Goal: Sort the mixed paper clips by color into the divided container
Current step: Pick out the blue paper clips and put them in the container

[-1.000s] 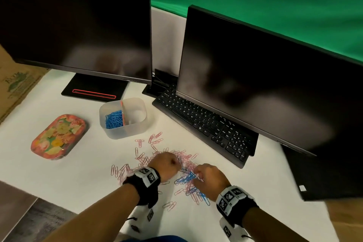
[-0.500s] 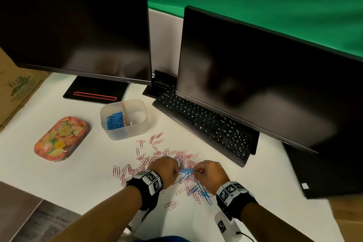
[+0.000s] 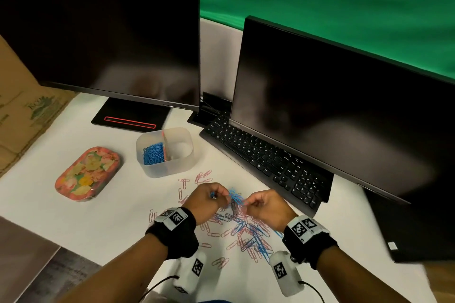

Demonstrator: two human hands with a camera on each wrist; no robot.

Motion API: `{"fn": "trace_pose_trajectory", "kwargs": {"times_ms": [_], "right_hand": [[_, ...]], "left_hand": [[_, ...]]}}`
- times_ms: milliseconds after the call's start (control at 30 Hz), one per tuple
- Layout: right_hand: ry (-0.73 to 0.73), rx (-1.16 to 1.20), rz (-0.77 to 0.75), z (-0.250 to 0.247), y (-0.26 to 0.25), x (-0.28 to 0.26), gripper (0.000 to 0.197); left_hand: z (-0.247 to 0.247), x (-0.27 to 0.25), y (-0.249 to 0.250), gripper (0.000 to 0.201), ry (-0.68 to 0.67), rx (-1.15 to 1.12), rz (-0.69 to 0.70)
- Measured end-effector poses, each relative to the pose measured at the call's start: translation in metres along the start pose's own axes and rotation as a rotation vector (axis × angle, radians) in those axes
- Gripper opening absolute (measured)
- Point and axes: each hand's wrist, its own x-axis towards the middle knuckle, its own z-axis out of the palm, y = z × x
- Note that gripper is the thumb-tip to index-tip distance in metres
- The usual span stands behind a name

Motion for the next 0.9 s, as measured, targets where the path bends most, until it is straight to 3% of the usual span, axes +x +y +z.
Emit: {"fn": "trace_pose_trajectory", "kwargs": {"times_ms": [133, 267, 500, 667, 900], "right_hand": [[-0.024, -0.169, 0.01, 0.005, 0.003, 0.005, 0.011], [-0.039, -0.262, 0.009, 0.01, -0.005, 0.006, 0.007], [-0.035, -0.205, -0.065, 0.023, -0.021, 0.013, 0.008], [-0.069, -0.28, -0.176, 0.032, -0.055, 0.019, 0.023], [-0.105, -0.382, -0.237, 0.047, -0.089, 0.033, 0.018]], "left_hand": [[-0.006, -0.006, 0.009, 0.013, -0.001, -0.042, -0.007], [-0.012, -0.008, 0.009, 0.012, 0.006, -0.23, -0.088], [-0.027, -0.005, 0.009, 0.018, 0.032, -0.515, -0.145], [-0.042, -0.008, 0.015, 0.007, 0.088, -0.384, -0.084], [-0.062, -0.011, 0.021, 0.008, 0.217, -0.273, 0.003]]}}
